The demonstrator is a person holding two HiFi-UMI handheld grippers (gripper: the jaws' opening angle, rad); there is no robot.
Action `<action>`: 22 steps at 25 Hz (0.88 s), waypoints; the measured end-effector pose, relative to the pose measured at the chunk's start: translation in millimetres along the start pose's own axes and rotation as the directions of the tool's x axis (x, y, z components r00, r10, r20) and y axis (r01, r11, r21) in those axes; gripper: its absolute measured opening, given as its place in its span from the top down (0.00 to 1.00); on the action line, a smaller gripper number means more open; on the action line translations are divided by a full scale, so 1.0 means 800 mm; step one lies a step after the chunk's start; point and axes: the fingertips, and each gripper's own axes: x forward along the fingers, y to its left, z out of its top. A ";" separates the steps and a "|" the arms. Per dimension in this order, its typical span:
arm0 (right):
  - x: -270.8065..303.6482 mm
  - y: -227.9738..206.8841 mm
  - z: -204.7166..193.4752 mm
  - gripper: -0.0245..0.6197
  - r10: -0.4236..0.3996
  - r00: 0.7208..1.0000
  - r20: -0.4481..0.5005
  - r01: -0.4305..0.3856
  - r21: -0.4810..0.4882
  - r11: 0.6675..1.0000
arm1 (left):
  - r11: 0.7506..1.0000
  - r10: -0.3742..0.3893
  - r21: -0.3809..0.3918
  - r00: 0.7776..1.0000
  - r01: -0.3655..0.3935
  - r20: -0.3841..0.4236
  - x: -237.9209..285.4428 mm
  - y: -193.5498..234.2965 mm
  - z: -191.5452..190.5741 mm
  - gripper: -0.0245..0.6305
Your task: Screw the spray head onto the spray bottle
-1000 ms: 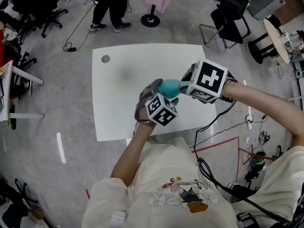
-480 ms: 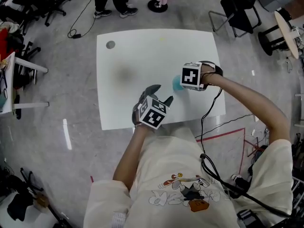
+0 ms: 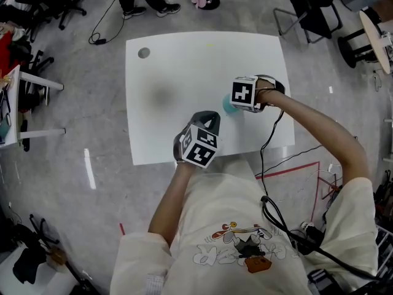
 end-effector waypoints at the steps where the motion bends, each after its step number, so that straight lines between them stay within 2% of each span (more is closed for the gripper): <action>1: 0.000 -0.002 0.001 0.76 -0.003 1.000 0.009 0.003 0.004 1.000 | 1.000 -0.001 0.002 1.000 0.001 -0.002 0.002 -0.001 0.001 0.95; 5: -0.005 -0.003 0.002 0.75 -0.018 0.999 0.039 0.017 0.032 0.999 | 1.000 -0.012 0.015 1.000 0.012 -0.013 0.007 -0.010 0.002 0.95; 8: -0.011 0.001 0.001 0.68 -0.001 0.998 0.055 -0.002 0.058 0.998 | 1.000 -0.020 0.018 1.000 0.020 -0.013 0.007 -0.012 0.003 0.95; 11: -0.035 0.006 -0.005 0.66 0.001 0.996 0.084 -0.007 0.066 0.998 | 1.000 -0.022 0.009 1.000 0.022 -0.010 0.003 -0.015 0.006 0.95; 15: -0.103 0.025 -0.028 0.67 -0.036 0.978 0.204 0.022 0.069 0.997 | 1.000 -0.006 -0.003 1.000 0.006 -0.025 -0.005 -0.021 0.010 0.95; 17: -0.140 0.045 -0.033 0.67 -0.042 0.945 0.324 0.020 0.071 0.997 | 1.000 0.007 -0.003 1.000 -0.007 -0.025 -0.010 -0.022 0.013 0.95; 19: -0.172 0.054 -0.039 0.67 -0.097 0.888 0.449 0.066 0.084 0.994 | 1.000 0.024 -0.003 1.000 -0.025 -0.019 -0.016 -0.023 0.018 0.95; 20: -0.186 0.055 -0.041 0.69 -0.146 0.848 0.509 0.105 0.109 0.988 | 0.999 0.036 -0.005 0.999 -0.036 -0.016 -0.020 -0.023 0.021 0.95; 22: -0.209 0.055 -0.046 0.88 -0.273 0.749 0.604 0.190 0.200 0.961 | 0.998 0.067 -0.018 0.998 -0.068 -0.008 -0.031 -0.020 0.026 0.95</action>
